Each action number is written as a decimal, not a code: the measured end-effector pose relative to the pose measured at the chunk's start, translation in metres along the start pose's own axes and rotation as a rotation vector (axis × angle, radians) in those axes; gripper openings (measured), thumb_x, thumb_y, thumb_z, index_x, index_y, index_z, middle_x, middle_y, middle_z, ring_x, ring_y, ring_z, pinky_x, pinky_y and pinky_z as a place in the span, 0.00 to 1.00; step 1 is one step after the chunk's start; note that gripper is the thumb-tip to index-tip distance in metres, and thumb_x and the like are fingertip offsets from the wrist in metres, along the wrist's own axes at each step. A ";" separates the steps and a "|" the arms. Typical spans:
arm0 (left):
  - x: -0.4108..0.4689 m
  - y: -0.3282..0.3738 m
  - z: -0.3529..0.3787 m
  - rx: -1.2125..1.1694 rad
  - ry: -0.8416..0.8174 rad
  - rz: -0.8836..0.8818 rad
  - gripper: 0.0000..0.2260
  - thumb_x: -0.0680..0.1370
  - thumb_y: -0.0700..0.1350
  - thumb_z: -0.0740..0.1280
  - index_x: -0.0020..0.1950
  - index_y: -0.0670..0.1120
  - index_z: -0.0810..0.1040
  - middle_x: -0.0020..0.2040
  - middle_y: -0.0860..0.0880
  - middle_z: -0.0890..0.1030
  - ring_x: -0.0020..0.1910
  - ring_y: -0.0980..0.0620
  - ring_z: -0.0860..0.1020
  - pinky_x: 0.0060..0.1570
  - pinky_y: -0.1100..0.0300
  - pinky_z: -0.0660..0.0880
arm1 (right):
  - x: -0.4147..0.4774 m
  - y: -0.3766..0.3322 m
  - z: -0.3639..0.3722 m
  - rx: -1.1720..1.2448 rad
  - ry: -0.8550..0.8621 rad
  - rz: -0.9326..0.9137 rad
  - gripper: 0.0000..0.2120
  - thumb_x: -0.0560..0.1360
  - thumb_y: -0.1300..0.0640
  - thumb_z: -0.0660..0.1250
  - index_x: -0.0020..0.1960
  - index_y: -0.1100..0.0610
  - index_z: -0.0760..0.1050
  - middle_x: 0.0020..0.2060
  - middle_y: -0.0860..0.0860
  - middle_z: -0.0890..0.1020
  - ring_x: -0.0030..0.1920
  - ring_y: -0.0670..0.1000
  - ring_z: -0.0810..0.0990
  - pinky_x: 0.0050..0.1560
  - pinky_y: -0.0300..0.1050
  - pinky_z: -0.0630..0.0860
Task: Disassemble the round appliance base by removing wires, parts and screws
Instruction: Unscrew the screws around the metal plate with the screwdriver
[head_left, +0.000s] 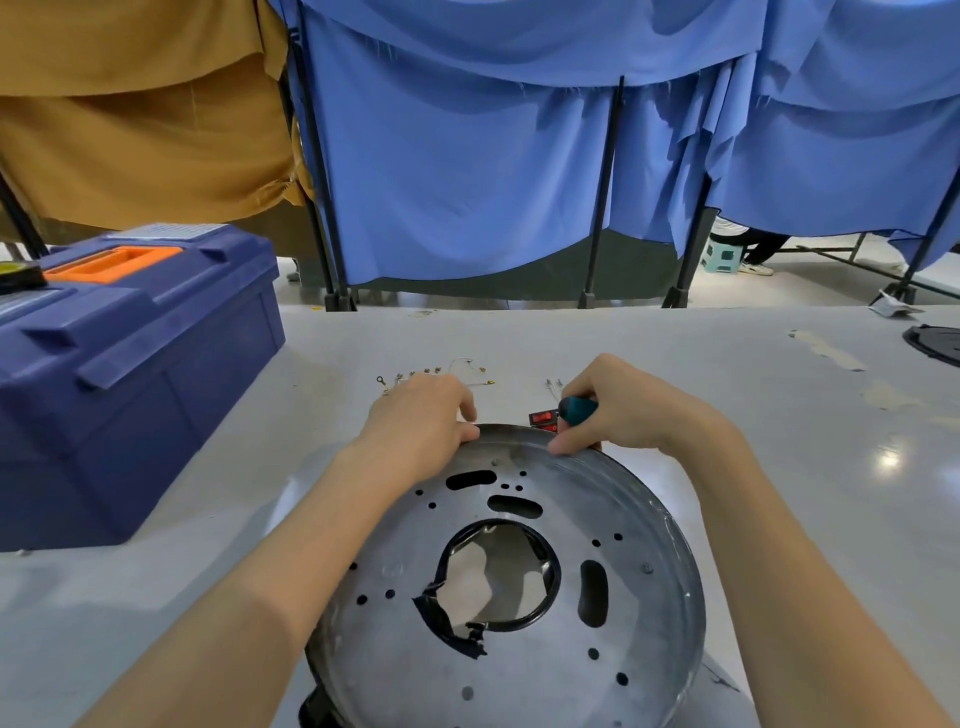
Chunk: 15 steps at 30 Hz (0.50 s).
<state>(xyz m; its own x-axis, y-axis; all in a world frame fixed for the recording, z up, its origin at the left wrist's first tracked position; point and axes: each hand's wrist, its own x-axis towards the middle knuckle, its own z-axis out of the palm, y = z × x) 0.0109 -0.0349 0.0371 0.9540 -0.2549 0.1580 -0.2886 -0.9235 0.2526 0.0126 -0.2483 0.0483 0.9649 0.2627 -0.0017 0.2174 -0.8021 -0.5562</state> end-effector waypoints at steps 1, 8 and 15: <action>0.000 -0.002 0.003 -0.043 -0.020 0.007 0.08 0.79 0.49 0.66 0.56 0.50 0.82 0.54 0.47 0.81 0.55 0.45 0.76 0.51 0.52 0.74 | 0.001 0.001 0.000 0.010 0.008 -0.005 0.18 0.66 0.54 0.79 0.27 0.58 0.73 0.20 0.44 0.67 0.24 0.45 0.64 0.31 0.42 0.65; -0.003 -0.013 0.015 -0.176 -0.080 0.035 0.10 0.82 0.48 0.62 0.56 0.48 0.81 0.51 0.46 0.82 0.52 0.44 0.77 0.54 0.48 0.75 | -0.003 -0.011 -0.007 0.106 0.187 -0.083 0.14 0.72 0.54 0.73 0.37 0.65 0.77 0.26 0.50 0.75 0.25 0.44 0.69 0.30 0.38 0.67; -0.002 -0.013 0.019 -0.109 -0.069 0.017 0.05 0.78 0.48 0.68 0.52 0.49 0.79 0.44 0.49 0.76 0.47 0.45 0.75 0.42 0.56 0.68 | -0.006 -0.050 -0.002 0.590 0.824 -0.357 0.21 0.80 0.48 0.61 0.40 0.66 0.75 0.31 0.52 0.81 0.29 0.45 0.74 0.35 0.36 0.71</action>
<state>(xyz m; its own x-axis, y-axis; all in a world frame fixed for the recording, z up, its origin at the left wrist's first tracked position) 0.0140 -0.0277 0.0154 0.9511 -0.2930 0.0976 -0.3084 -0.8832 0.3533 -0.0036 -0.2107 0.0785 0.7098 -0.1891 0.6785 0.6137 -0.3067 -0.7275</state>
